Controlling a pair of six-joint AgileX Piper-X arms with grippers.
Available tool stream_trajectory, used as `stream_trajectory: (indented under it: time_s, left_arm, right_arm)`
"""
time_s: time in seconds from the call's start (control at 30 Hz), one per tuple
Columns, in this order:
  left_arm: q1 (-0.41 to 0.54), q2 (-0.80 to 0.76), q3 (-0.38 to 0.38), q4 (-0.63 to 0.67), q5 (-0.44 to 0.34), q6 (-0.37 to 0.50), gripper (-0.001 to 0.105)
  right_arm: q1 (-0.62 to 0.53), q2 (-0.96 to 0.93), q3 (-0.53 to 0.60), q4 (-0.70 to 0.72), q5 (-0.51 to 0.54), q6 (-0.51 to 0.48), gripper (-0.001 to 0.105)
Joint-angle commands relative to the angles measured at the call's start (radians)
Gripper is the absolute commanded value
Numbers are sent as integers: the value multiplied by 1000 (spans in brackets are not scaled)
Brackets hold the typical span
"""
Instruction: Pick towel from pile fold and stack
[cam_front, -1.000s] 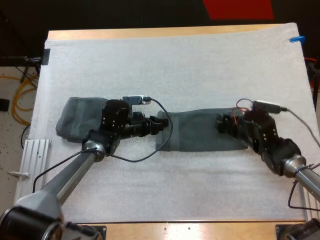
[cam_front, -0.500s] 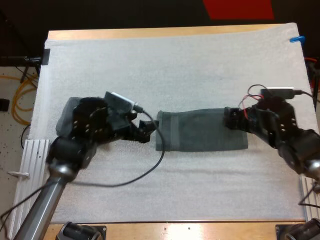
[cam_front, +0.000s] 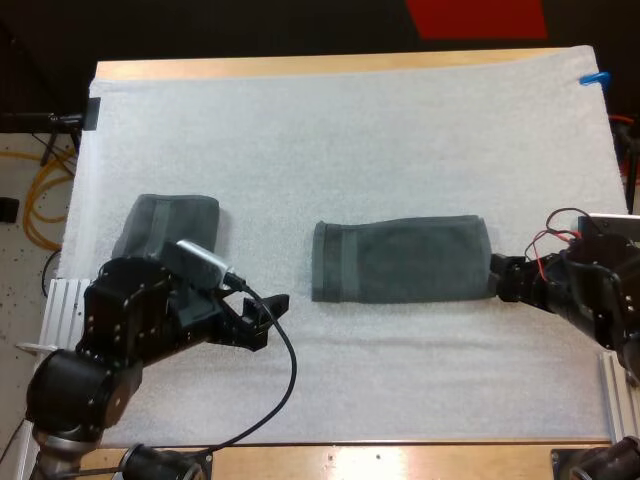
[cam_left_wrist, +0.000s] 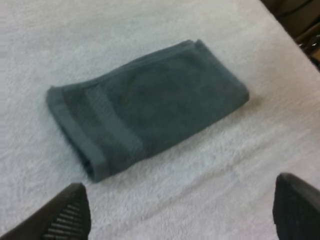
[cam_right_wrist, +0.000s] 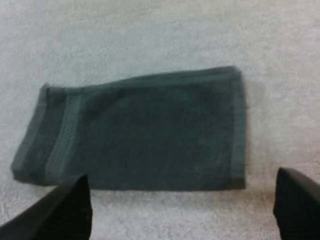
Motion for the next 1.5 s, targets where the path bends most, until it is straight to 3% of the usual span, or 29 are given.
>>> stream_trajectory:
  time_s: [0.0, 0.17, 0.37, 0.5, 0.7, 1.2, 1.47]
  left_arm:
    - [2, -1, -4, 1, -16, -9, 73]
    - [2, 19, -4, -2, -16, -15, 73]
    - [2, 42, -4, -64, -16, -110, 72]
    - [2, 62, -4, -116, -16, -214, 72]
    - [2, 77, -4, -120, -8, -232, 72]
    - [2, 77, -4, -120, -8, -248, 72]
    - [2, 77, -4, -120, -8, -248, 72]
  right_arm:
    - [-2, 5, -9, -11, 17, 1, 72]
    - [-44, 87, -9, -103, -12, -6, 72]
    - [-238, 272, -9, -203, -250, -19, 72]
    - [-375, 417, -9, -232, -381, -93, 72]
    - [-488, 595, -9, -254, -544, -181, 72]
    - [-450, 878, -9, -393, -752, -191, 72]
    - [-362, 939, -9, -396, -752, -175, 72]
